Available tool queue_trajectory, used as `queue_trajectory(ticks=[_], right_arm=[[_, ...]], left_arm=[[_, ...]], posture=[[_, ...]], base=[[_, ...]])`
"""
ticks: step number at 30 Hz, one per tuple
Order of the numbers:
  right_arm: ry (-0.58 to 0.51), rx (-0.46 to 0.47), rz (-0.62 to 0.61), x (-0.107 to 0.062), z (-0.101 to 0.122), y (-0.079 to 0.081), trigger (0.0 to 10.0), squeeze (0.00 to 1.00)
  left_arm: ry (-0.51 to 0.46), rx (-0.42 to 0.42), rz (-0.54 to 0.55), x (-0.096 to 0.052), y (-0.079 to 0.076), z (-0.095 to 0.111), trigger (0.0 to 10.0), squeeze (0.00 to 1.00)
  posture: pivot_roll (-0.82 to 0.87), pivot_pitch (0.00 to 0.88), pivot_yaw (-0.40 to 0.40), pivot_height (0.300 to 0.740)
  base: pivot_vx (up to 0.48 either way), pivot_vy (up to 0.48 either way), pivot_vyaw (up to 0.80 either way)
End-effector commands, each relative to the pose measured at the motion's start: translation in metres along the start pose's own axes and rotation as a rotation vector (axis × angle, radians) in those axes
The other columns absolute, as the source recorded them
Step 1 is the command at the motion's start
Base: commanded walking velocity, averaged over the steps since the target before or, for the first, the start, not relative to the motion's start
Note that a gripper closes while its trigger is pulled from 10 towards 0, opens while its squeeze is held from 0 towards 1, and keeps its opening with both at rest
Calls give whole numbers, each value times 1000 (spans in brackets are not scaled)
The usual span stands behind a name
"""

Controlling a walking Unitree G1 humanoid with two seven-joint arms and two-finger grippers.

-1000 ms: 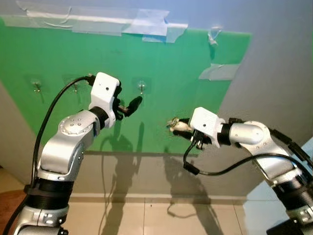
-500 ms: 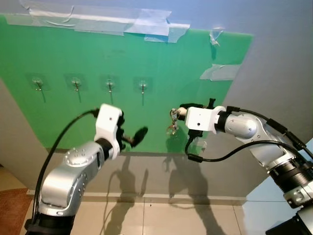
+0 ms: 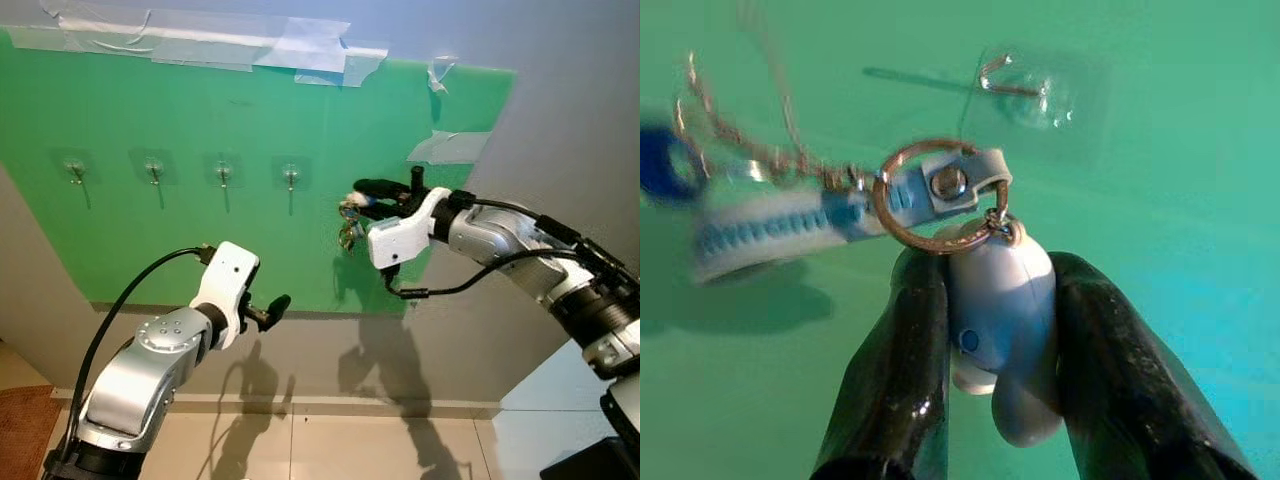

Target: Hang keys on a hook

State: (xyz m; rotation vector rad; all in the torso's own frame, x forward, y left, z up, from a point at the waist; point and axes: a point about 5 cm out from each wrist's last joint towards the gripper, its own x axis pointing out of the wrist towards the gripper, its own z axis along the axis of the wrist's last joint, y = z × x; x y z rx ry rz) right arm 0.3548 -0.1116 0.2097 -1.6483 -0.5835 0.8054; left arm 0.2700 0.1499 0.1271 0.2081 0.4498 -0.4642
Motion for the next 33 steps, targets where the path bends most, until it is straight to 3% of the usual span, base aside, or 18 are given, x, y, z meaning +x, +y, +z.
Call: queue_trajectory(ticks=[1,6,16,26,33], right_arm=[[-10,-91,0,2,-3,-5,0,0],[-37,-199,-18,9,-5,-15,0,0],[-80,-314,-89,15,-4,-39,0,0],[-89,-358,-109,24,-4,-47,0,0],[-108,-440,-85,33,-2,-47,0,0]], left_arm=[[-21,21,-10,1,-5,6,10000,0],[-31,26,-24,3,-10,8,10000,0],[-51,26,-29,4,-12,10,10000,0],[-59,28,-39,6,-15,12,10000,0],[-63,25,-45,9,-17,14,10000,0]], posture=[[13,0,-38,740],[17,0,-42,740],[15,0,-48,740],[10,0,-46,740],[13,0,-52,740]], base=[[0,0,0],[0,0,0],[0,0,0],[0,0,0],[0,0,0]])
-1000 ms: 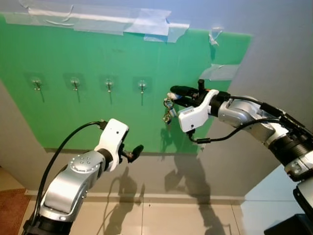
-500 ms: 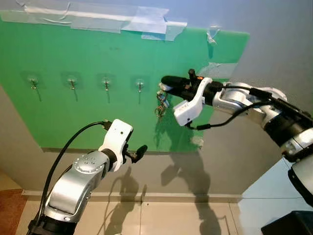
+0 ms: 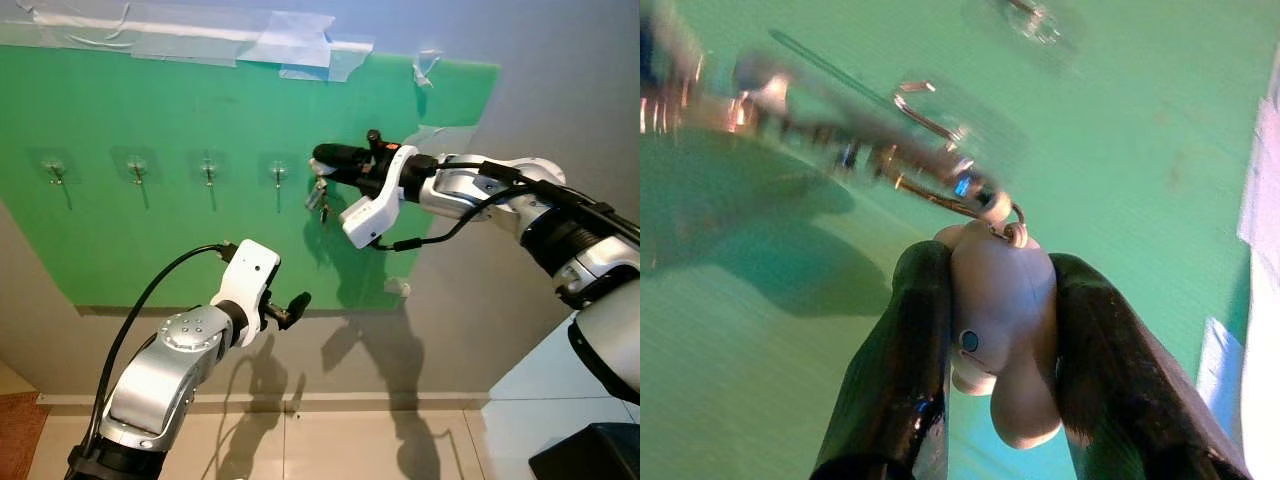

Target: Hang keys on a hook

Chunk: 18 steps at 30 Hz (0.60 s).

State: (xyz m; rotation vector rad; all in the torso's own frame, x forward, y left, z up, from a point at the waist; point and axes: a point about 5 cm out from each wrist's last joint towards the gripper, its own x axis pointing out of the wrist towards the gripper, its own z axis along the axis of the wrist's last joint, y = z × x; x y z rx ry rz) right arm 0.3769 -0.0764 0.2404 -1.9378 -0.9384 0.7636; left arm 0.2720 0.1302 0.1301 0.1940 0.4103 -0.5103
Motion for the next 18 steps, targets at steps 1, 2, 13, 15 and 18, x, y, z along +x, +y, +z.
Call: queue_trajectory(ticks=[1,2,13,15,18], right_arm=[[10,-46,-1,0,-8,-8,0,0],[9,-54,-3,1,-9,-9,0,0],[5,-120,-55,14,-12,-28,0,0],[5,-120,-55,14,-12,-28,0,0],[-5,-132,-61,18,-10,-29,0,0]], left_arm=[[-20,20,-3,1,-1,5,10000,0],[-21,20,-2,1,-1,5,10000,0],[-33,29,-8,3,-4,8,10000,0],[-33,29,-8,3,-4,8,10000,0],[-36,31,-9,3,-5,9,10000,0]], posture=[[13,0,-52,740],[13,0,-52,740],[14,0,-59,740],[14,0,-59,740],[15,0,-58,740]], base=[[0,0,0],[0,0,0],[0,0,0],[0,0,0],[0,0,0]])
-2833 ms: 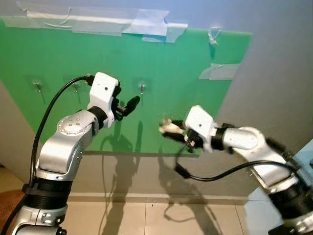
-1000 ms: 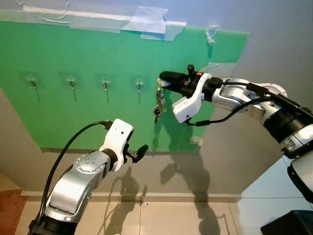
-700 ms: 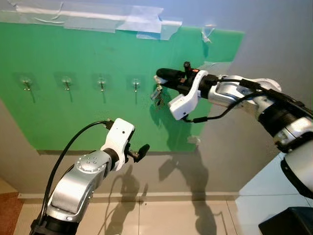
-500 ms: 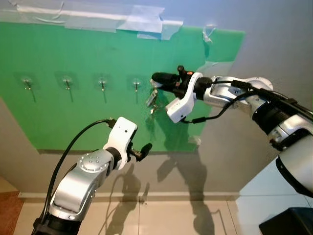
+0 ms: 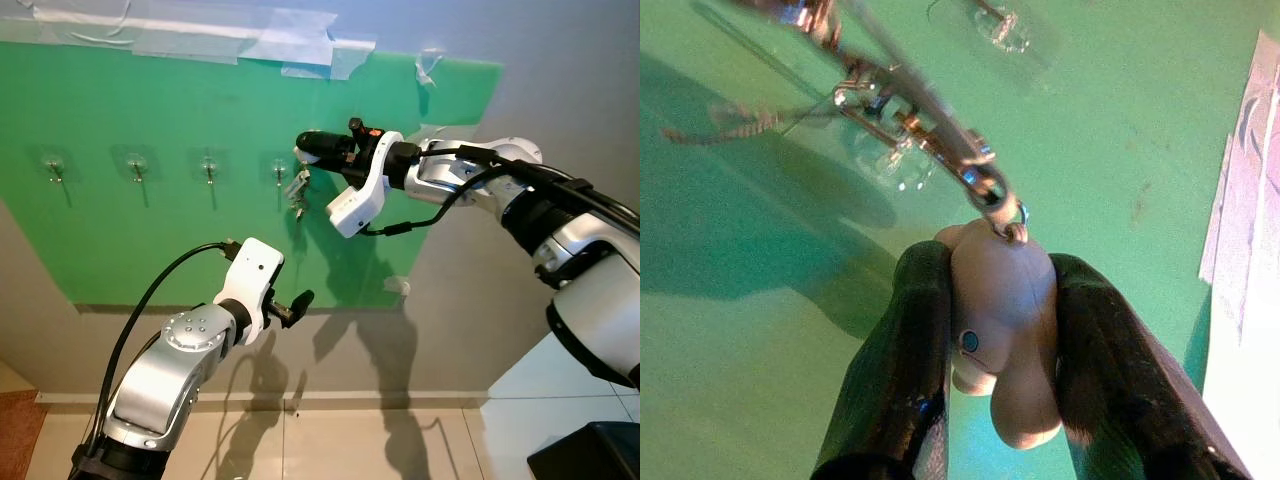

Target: Hang keys on a hook

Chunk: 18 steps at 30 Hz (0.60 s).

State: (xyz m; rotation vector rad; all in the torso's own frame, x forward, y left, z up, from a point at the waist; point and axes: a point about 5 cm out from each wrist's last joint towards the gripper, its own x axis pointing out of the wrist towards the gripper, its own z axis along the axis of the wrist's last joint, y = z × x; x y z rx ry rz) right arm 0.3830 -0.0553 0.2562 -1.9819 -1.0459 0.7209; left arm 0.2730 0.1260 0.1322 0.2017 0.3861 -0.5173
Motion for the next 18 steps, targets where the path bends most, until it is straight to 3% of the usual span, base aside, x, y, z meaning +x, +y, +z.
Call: queue_trajectory(ticks=[1,18], right_arm=[[9,-42,-9,1,-7,-8,0,0],[12,-113,-3,9,-8,-9,0,0]], left_arm=[[-16,18,-8,2,-2,6,10000,0],[-29,24,-2,2,-3,8,10000,0]], posture=[[17,0,-60,740],[24,0,-71,740]], base=[[0,0,0],[0,0,0]])
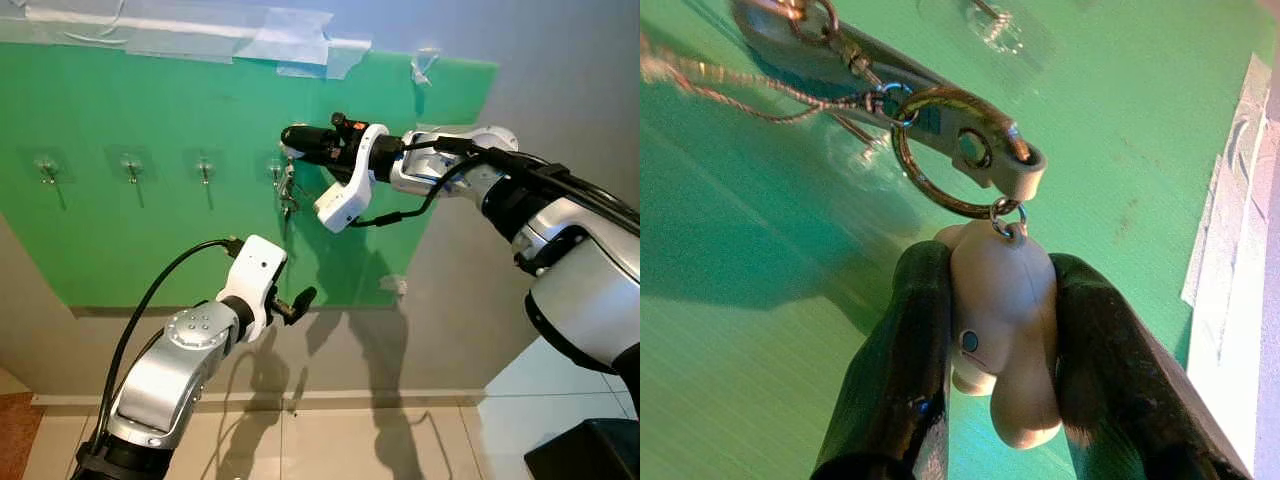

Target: Hang keys on a hook

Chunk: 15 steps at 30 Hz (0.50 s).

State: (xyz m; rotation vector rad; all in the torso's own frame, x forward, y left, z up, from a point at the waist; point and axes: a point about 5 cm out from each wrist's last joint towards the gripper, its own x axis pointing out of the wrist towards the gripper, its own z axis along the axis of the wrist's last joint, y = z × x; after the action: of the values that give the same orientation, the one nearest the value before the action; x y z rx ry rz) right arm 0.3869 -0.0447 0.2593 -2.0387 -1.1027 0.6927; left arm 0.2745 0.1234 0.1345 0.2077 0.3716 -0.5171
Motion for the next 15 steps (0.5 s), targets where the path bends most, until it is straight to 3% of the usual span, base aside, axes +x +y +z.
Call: queue_trajectory(ticks=[1,10,15], right_arm=[[19,-36,8,-2,-7,-3,0,0],[16,-55,11,0,-5,0,0,0],[-4,-22,-10,5,1,-1,0,0]], left_arm=[[-16,15,-5,1,-2,4,10000,0],[-18,22,0,1,-2,5,10000,0],[-20,25,3,1,-3,4,10000,0]], posture=[[24,0,-71,740],[31,0,-74,740],[36,0,-80,740]], base=[[0,0,0],[0,0,0],[0,0,0]])
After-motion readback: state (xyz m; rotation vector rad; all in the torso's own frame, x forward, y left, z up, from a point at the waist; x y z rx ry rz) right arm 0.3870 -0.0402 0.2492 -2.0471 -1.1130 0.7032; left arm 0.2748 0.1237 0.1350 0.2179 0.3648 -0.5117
